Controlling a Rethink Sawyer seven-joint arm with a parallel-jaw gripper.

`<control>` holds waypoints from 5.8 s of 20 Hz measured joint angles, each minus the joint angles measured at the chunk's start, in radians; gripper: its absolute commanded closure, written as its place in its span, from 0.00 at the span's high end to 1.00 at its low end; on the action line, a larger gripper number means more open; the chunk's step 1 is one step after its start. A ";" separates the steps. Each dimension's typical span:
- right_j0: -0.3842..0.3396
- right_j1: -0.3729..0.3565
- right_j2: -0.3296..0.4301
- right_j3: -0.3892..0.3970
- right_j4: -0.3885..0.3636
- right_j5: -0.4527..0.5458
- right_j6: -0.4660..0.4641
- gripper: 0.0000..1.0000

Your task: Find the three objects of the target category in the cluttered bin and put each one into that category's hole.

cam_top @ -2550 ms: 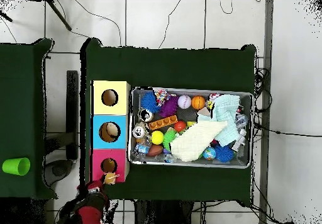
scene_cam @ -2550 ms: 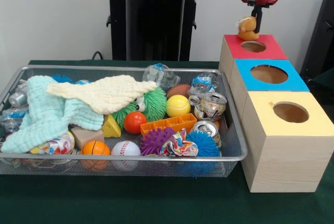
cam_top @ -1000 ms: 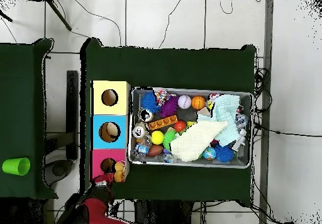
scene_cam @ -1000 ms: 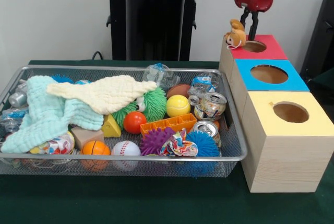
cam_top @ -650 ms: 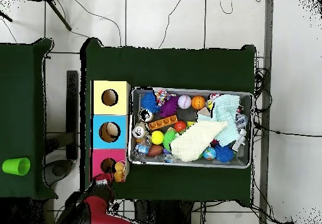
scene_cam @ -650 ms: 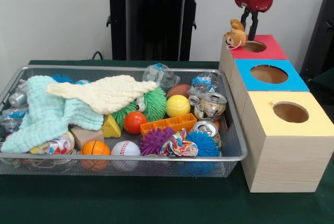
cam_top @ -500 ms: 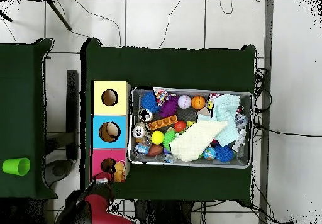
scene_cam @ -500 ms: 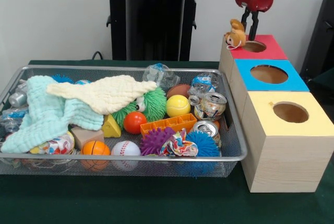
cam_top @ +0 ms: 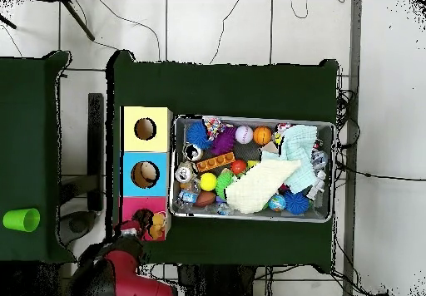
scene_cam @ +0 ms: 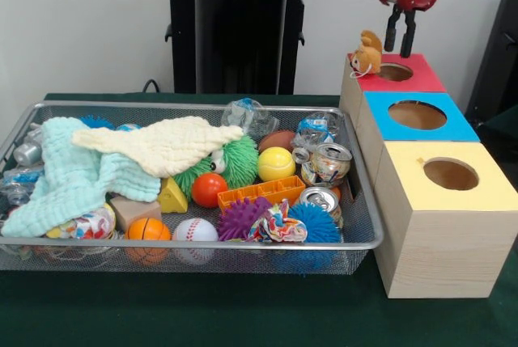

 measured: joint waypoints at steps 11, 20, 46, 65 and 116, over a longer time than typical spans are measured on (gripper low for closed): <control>0.120 -0.044 -0.103 -0.105 -0.001 0.203 0.000 1.00; 0.012 -0.106 -0.067 -0.108 -0.001 0.203 0.000 1.00; -0.246 -0.185 0.067 -0.056 -0.097 0.138 0.000 1.00; -0.553 -0.181 0.170 -0.089 -0.679 0.181 -0.065 1.00; -0.567 -0.153 0.384 -0.192 -0.692 0.282 -0.065 1.00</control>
